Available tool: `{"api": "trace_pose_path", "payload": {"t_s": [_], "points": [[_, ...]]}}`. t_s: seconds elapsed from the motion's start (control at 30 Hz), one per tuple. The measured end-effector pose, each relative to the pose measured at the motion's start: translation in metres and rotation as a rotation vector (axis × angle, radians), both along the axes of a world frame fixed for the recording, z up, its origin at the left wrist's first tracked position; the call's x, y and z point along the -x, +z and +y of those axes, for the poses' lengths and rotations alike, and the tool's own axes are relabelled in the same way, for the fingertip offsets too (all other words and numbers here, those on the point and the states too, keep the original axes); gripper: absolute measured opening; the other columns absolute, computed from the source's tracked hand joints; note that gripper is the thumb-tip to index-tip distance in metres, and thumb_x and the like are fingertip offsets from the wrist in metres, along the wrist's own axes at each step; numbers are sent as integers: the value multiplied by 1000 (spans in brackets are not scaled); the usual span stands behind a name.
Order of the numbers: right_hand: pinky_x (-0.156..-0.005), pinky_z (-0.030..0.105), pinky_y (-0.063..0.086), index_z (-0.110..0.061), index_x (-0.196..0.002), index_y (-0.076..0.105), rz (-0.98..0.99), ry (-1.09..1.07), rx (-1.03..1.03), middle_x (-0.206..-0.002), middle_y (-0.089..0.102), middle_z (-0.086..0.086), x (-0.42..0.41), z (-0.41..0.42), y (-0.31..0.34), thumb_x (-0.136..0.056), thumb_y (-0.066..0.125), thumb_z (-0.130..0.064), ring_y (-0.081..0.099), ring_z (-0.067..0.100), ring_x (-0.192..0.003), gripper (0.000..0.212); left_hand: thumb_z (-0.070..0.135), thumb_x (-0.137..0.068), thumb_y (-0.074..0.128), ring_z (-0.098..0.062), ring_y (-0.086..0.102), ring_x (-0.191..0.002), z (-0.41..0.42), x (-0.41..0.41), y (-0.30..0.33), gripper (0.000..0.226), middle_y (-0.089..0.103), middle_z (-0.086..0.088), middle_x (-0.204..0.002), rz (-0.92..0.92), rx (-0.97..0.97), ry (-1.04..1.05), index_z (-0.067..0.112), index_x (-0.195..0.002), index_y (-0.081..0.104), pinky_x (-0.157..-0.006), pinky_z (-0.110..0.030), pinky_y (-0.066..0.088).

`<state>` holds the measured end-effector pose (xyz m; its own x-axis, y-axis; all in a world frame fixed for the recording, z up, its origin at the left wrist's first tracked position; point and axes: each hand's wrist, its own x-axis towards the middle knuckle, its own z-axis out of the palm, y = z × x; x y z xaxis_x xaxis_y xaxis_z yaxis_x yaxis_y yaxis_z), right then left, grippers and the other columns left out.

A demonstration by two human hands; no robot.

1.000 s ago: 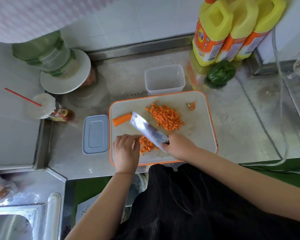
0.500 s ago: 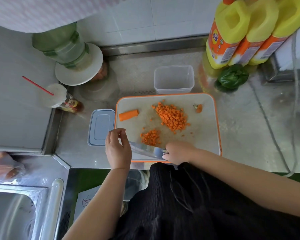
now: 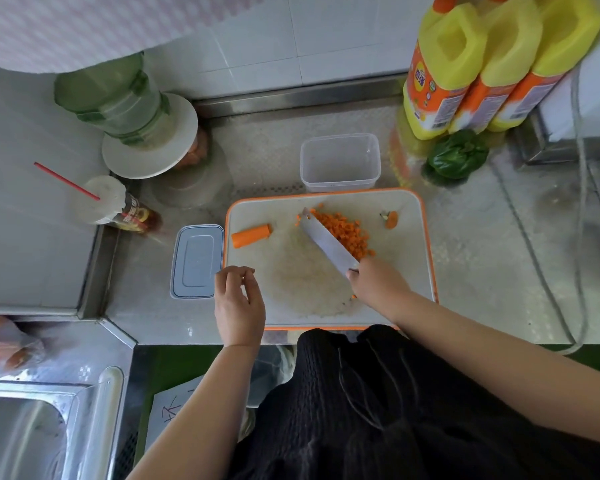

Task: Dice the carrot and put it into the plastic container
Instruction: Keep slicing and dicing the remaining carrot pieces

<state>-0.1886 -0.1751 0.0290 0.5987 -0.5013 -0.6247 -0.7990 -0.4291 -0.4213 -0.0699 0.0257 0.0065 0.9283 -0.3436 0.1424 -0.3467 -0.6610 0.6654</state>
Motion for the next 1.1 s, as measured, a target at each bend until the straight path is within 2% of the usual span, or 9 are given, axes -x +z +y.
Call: {"api": "trace_pose_path", "payload": {"t_s": [0.2,0.37,0.47,0.57,0.7,0.77,0.87,0.93,1.1], "points": [[-47,29,24,-13,-65,36,-47,-21,0,-57,41,5,3,4,3,-100,42,-32,38,20,-49,41,13,-98,49,-23,57,-97,-2,-3,-7,17,55,-2,-109,-3,-23,-81,9,-99,65,-75,-45,52],[-50,28,25,-14,-64,29,-128,-163,-148,-54,31,4,0,0,12,-94,46,-25,30,20,-47,37,3,-85,43,-23,55,-106,-6,-7,-9,45,55,1,-122,-19,-141,-189,17,-123,62,-82,-44,52],[-48,25,30,-12,-70,33,-159,-255,-244,-55,31,4,2,-5,22,-89,45,-19,32,21,-44,23,-8,-75,47,-27,49,-114,-16,-4,-4,64,54,-4,-132,-190,-240,-361,15,-135,53,-91,-45,48],[-45,23,32,-14,-68,36,-164,-263,-267,-54,36,4,3,-5,34,-89,46,-20,35,19,-42,24,-6,-71,47,-32,39,-130,-26,0,-4,81,42,-7,-146,-355,-368,-625,25,-146,38,-105,-48,37],[-46,24,33,-12,-71,37,-178,-300,-285,-59,39,7,5,1,40,-86,46,-14,35,20,-47,18,-3,-64,52,-38,24,-140,-36,8,-15,98,23,-7,-155,-407,-608,-799,32,-151,23,-113,-54,25],[-45,24,32,-14,-69,36,-193,-338,-280,-59,38,6,8,2,38,-85,46,-13,33,20,-46,18,0,-66,60,-37,22,-141,-36,6,-19,93,25,-8,-156,-387,-627,-828,28,-149,30,-113,-54,24],[-47,25,29,-13,-72,39,-192,-330,-208,-60,38,5,15,2,37,-86,48,-20,33,19,-48,17,8,-74,75,-31,31,-137,-32,-12,-22,63,45,-7,-147,-330,-546,-765,22,-133,57,-110,-52,32],[-51,28,28,-14,-70,38,-180,-287,-127,-61,40,3,19,3,37,-88,48,-23,37,20,-53,22,11,-79,75,-33,41,-133,-30,-32,-18,49,54,-8,-139,-230,-467,-623,17,-126,63,-107,-51,36],[-51,31,25,-15,-69,32,-211,-305,-79,-65,40,3,23,17,42,-92,47,-21,35,18,-56,28,24,-94,56,-25,29,-140,-33,-88,-6,55,35,0,-152,2,-597,-395,20,-146,39,-110,-45,28]]}}
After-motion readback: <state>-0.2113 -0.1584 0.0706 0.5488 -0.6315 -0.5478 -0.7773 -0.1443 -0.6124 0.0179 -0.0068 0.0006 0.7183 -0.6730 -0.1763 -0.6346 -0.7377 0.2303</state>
